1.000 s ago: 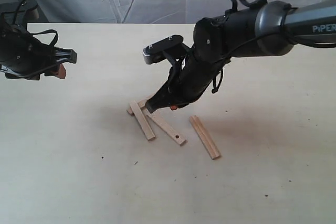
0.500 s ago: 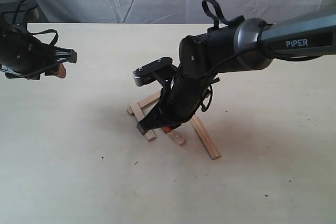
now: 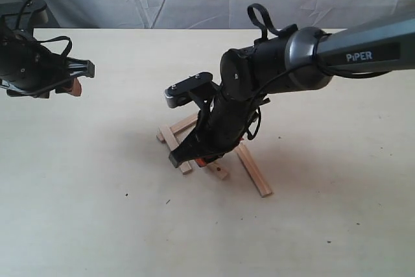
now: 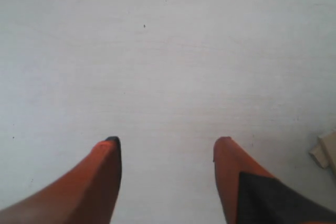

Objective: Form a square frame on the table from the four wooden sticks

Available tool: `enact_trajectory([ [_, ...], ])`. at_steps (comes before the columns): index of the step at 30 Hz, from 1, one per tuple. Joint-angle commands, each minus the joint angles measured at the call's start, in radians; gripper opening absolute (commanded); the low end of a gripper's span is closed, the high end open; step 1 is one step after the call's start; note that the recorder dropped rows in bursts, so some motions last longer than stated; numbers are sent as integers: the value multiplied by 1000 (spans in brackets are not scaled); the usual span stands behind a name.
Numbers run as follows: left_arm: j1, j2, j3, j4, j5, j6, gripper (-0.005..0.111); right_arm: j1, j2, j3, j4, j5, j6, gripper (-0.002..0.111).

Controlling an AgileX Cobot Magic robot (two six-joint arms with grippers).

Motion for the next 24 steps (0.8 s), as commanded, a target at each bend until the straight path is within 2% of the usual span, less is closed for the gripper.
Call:
enact_trajectory([
  [1,-5,-8,3,1,-4,0,52,-1,31,0,-3,-9,0,32],
  [6,-5,-8,3,3,-3,0,52,-1,39,0,-3,-15,0,47],
  [24,-5,-8,3,3,-3,0,52,-1,16,0,-14,-64,2,46],
])
